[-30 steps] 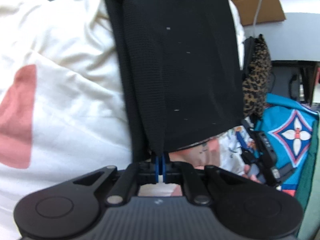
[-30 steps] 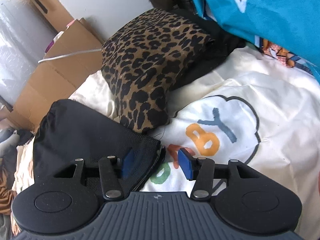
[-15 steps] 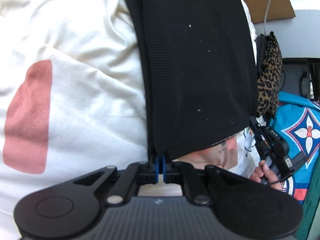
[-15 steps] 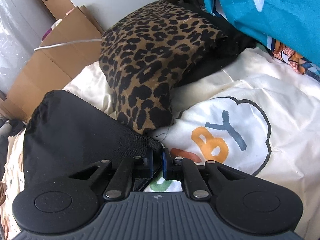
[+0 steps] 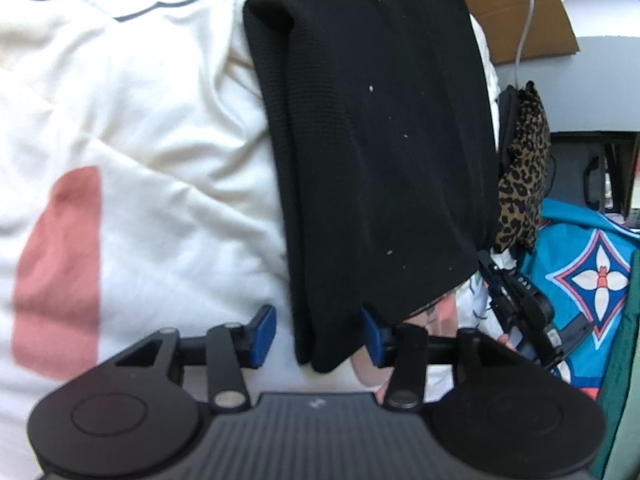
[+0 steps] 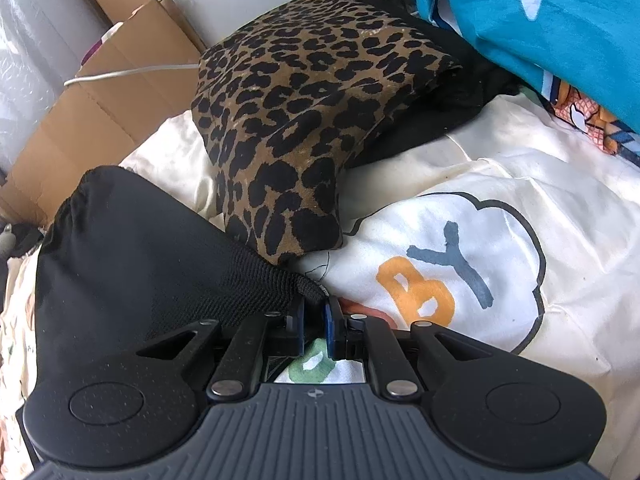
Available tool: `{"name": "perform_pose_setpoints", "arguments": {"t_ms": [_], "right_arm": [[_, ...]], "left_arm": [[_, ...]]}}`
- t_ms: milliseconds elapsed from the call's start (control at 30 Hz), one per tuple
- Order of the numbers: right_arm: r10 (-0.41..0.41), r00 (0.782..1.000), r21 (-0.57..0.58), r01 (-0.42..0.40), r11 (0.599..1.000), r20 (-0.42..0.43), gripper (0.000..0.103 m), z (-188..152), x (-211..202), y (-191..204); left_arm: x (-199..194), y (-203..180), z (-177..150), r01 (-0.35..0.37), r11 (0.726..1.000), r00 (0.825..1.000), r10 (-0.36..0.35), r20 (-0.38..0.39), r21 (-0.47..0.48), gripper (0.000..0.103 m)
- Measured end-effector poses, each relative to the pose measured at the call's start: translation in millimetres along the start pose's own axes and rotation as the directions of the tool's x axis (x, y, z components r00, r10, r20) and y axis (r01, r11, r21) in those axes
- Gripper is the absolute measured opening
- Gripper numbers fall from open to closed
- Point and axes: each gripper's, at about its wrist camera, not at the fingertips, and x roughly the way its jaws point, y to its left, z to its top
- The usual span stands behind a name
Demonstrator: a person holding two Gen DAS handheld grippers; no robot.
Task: Fold clothes
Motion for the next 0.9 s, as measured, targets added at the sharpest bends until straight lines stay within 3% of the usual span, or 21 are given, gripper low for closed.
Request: {"name": "perform_pose_setpoints", "arguments": {"t_ms": [233, 433, 500, 600, 900], "right_arm": [[0.021, 1.000, -0.003, -0.021, 1.000, -0.010, 0.010, 0.9, 0.5, -4.1], [0.038, 0.999, 0.004, -0.038, 0.999, -0.031, 0.010, 3.6, 1.0, -7.3], [0.042, 0.998, -0.004, -0.042, 0.999, -0.038, 0.010, 4.6, 1.5, -7.7], [0.047, 0.998, -0.013, -0.047, 0.999, -0.043, 0.012, 5.3, 1.8, -8.4], [0.048, 0.998, -0.020, -0.048, 0.999, -0.042, 0.012, 5.0, -0.3, -8.6]], "left_arm": [[12.0, 13.7, -0.3, 0.127, 0.989, 0.991, -0.123, 0.055, -0.078, 0.050], [21.6, 26.8, -4.6, 0.263, 0.957, 0.963, -0.254, 0.092, -0.120, 0.047], [22.3, 24.8, -4.4, 0.298, 0.947, 0.953, -0.289, 0.084, -0.119, 0.039], [16.8, 19.9, -5.2, 0.356, 0.927, 0.934, -0.347, 0.086, -0.117, 0.035], [11.8, 31.6, -11.2, 0.402, 0.902, 0.915, -0.392, 0.094, -0.158, 0.036]]}}
